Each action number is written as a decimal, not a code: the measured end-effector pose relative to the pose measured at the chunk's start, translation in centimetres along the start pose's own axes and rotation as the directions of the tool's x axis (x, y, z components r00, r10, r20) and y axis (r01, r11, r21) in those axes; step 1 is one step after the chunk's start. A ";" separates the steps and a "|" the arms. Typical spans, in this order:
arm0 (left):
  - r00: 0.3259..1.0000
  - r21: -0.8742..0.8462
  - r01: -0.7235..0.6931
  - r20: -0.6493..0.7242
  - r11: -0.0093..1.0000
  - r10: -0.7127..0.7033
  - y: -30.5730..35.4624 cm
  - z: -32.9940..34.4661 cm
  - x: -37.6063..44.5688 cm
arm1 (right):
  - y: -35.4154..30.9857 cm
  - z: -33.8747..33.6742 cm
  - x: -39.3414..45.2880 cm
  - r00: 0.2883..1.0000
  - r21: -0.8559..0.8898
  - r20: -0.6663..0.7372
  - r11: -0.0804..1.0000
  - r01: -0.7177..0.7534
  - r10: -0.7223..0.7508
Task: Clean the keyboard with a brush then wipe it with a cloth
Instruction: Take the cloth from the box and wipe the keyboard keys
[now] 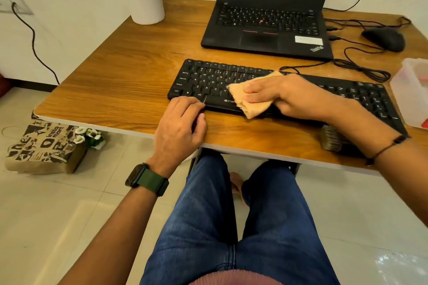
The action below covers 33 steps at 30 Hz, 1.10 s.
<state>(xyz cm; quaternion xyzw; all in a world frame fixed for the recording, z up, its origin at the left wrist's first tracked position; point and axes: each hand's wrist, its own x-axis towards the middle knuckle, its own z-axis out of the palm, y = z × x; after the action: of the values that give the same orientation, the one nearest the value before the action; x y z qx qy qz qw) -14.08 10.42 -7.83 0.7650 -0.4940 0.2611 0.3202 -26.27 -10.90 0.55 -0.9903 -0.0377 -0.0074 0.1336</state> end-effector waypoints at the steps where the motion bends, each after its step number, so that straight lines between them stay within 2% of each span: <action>1: 1.000 0.002 0.000 -0.005 1.000 0.000 0.0 0.1 0.0 | 0.5 -0.4 -0.9 0.999 0.003 0.026 1.000 -0.025 0.025; 3: 1.000 0.008 0.003 -0.017 1.000 -0.003 0.0 0.2 0.0 | 1.0 -1.2 -1.7 0.996 0.031 0.033 0.996 -0.082 0.081; 5: 1.000 0.013 0.007 -0.017 1.000 -0.007 0.1 0.2 0.0 | 0.7 -1.8 -0.9 0.991 0.063 -0.063 0.991 -0.116 0.120; 7: 1.000 0.016 0.014 -0.013 1.000 -0.014 0.1 0.1 0.0 | -0.1 -2.1 2.0 0.975 0.059 -0.198 0.994 -0.087 0.097; 9: 1.000 0.014 0.015 -0.009 1.000 -0.015 0.0 0.1 0.0 | -1.1 -1.9 5.9 0.971 0.015 -0.233 0.999 -0.044 0.047; 14: 1.000 0.016 0.019 -0.005 1.000 -0.019 0.0 0.0 0.0 | -2.2 -0.1 11.1 1.000 -0.051 -0.007 0.999 0.009 -0.010; 18: 1.000 0.023 0.017 0.000 1.000 -0.017 0.0 0.1 0.0 | -0.1 -0.8 6.3 0.998 -0.049 0.064 0.998 0.034 -0.031; 21: 1.000 0.030 0.019 0.003 0.999 -0.019 0.0 0.3 -0.1 | 2.1 -2.7 2.0 0.989 -0.042 0.138 0.998 -0.050 0.056; 22: 1.000 0.033 0.021 0.000 0.999 -0.021 0.0 0.3 -0.1 | 2.5 -3.3 1.1 0.986 -0.038 0.137 0.995 -0.094 0.099; 24: 1.000 0.030 0.021 -0.005 0.999 -0.021 0.0 0.3 0.0 | 2.7 -4.2 0.8 0.986 0.018 0.041 0.987 -0.160 0.159; 26: 1.000 0.026 0.022 -0.009 0.999 -0.022 0.1 0.3 0.0 | 2.1 -4.2 2.5 0.984 0.050 -0.097 0.988 -0.146 0.151; 27: 1.000 0.027 0.023 -0.007 0.999 -0.023 0.1 0.2 0.0 | 1.6 -3.9 3.7 0.985 0.042 -0.123 0.992 -0.120 0.124; 30: 1.000 0.030 0.026 0.011 0.999 -0.027 0.1 0.0 0.0 | 0.6 -2.2 6.8 0.998 0.030 -0.059 0.999 -0.034 0.036; 33: 0.999 0.028 0.029 0.019 0.999 -0.029 0.0 0.0 0.1 | 1.0 -1.1 5.9 0.999 -0.015 0.040 1.000 -0.008 0.009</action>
<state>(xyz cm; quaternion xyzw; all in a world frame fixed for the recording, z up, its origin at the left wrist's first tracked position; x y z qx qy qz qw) -14.08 10.36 -7.76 0.7789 -0.4824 0.2557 0.3086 -20.28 -11.74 1.51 -0.9913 -0.0360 0.0127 0.1256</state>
